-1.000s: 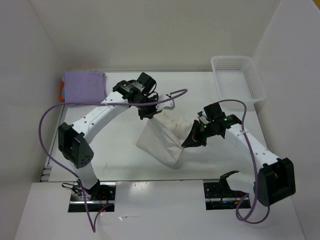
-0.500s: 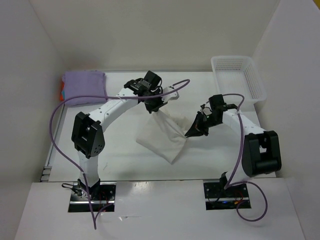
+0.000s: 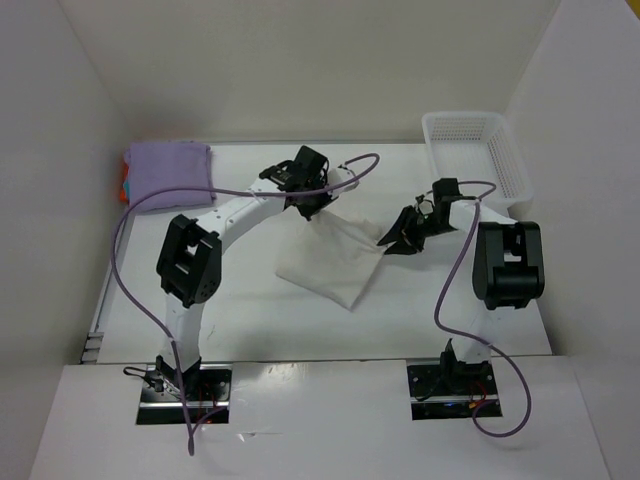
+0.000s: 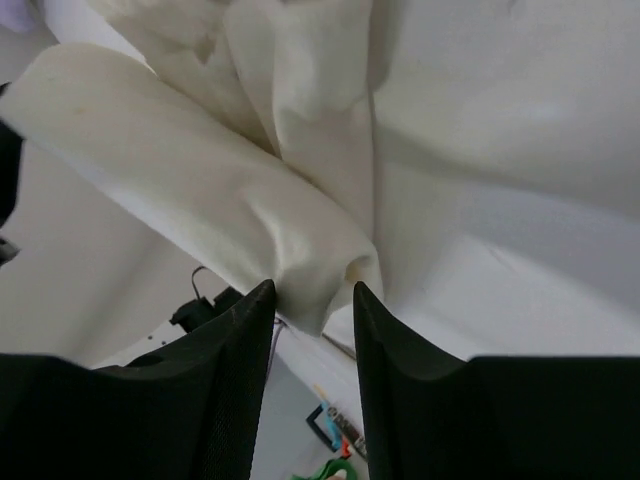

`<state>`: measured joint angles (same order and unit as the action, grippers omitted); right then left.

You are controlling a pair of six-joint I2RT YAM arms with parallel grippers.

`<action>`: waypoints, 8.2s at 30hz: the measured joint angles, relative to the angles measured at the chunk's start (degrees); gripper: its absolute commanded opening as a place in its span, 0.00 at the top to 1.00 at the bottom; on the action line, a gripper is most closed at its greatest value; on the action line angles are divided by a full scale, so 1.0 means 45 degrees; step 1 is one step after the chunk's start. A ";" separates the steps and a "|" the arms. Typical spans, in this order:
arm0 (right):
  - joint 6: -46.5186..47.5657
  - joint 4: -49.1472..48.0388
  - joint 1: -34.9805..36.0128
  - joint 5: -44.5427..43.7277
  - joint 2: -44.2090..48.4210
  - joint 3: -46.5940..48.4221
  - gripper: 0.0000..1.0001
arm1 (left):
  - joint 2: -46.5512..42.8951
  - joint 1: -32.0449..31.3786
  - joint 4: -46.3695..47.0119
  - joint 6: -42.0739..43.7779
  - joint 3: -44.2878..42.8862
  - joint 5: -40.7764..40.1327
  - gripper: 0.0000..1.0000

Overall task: Fold and stack the t-shirts
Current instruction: Fold the long partially folded tshirt into a neat square, then put the neatly folded tshirt into the corner of the board with the left arm

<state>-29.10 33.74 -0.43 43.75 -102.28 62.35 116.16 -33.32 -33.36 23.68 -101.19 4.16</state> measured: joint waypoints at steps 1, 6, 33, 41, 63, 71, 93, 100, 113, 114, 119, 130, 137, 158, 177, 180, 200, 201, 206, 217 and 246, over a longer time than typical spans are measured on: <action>-0.0083 -0.0257 -0.0024 0.0005 -0.0180 0.0170 0.57 | 0.0214 0.0078 0.0228 -0.0078 0.0010 -0.0199 0.88; -0.0452 -0.1331 -0.0024 -0.0549 -0.0442 0.1282 0.57 | 0.1146 0.0573 0.0826 -0.0675 0.0015 -0.1209 0.88; -0.0403 -0.2778 0.2880 -0.4129 -0.3133 0.4070 1.00 | 0.0709 0.1598 0.1146 -0.1248 0.0350 -0.3230 0.91; -0.0437 -0.2900 0.2895 -0.4250 -0.4794 0.5955 1.00 | 0.0622 0.2011 0.1282 -0.0233 0.0505 -0.5017 0.40; -0.0194 -0.2924 0.2982 -0.4090 -0.5173 0.6815 0.52 | 0.0709 0.3565 0.0321 -0.0423 -0.0228 0.0763 0.22; -0.0146 -0.2919 0.2982 -0.3745 -0.5319 0.6863 0.60 | 0.1423 0.4158 -0.0083 -0.0617 -0.0622 0.2705 0.37; -0.0063 -0.2919 0.2982 -0.3657 -0.5450 0.6863 0.88 | 0.2764 0.4007 0.0112 -0.0937 -0.1044 0.3405 0.97; 0.0015 -0.2953 0.2982 -0.3585 -0.5595 0.6790 1.00 | 0.2463 0.4007 0.0243 -0.1030 -0.1035 0.3803 1.00; 0.0146 -0.3041 0.3604 -0.3283 -0.3662 0.6023 1.00 | -0.1515 0.3939 -0.0087 -0.0952 0.0777 0.3366 1.00; 0.0151 -0.3036 0.3682 -0.3220 -0.3555 0.6023 1.00 | -0.1651 0.3949 -0.0151 -0.0952 0.0899 0.3259 1.00; 0.0136 -0.3007 0.4036 -0.3041 -0.3410 0.6135 1.00 | -0.1899 0.3963 -0.0073 -0.0947 0.1569 0.2191 1.00; 0.0058 -0.2754 0.4153 -0.3186 -0.5411 0.8568 1.00 | -0.0665 0.4065 0.1375 -0.1365 0.1370 0.0223 0.96; -0.0160 -0.2482 0.4153 -0.3580 -0.6645 0.9403 0.81 | 0.1389 0.4206 0.1608 -0.1666 0.0253 -0.0709 0.94; -0.0272 -0.2059 0.4648 -0.6353 -0.4663 0.8374 1.00 | 0.0568 0.4498 0.1904 -0.1967 0.0476 -0.3070 0.46; -0.0515 -0.1515 0.5192 -0.6334 -0.7198 1.0321 1.00 | 0.2152 0.4420 0.1258 -0.2021 0.0233 -0.0699 0.57; -0.0515 -0.1486 0.5168 -0.6339 -0.7184 1.0482 1.00 | 0.2045 0.4420 0.1258 -0.2074 0.0175 -0.0899 0.42; -0.0631 -0.1797 0.5231 -0.6178 -0.2492 0.6470 0.99 | -0.0170 0.7125 0.0753 -0.3959 0.3347 0.4668 0.01; -0.0661 -0.1851 0.5231 -0.6159 -0.2419 0.6280 0.99 | -0.0058 0.7344 0.0738 -0.3993 0.3347 0.4949 0.01; -0.0738 -0.1904 0.5231 -0.6130 -0.2327 0.5464 0.99 | 0.0034 0.7242 0.0748 -0.3978 0.3347 0.6115 0.01; -0.1049 -0.2142 0.5231 -0.6256 -0.2322 0.5081 0.99 | 0.0913 0.6873 0.0607 -0.4027 0.3254 0.7577 0.01; -0.2997 -0.2453 0.5265 -0.4498 -0.6018 0.6824 0.99 | 0.3555 0.6751 0.0010 -0.4867 0.1511 1.0705 1.00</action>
<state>-42.59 22.70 23.27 23.51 -129.36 93.06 132.16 -2.94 -33.32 1.78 -94.39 52.34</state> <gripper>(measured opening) 0.012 0.067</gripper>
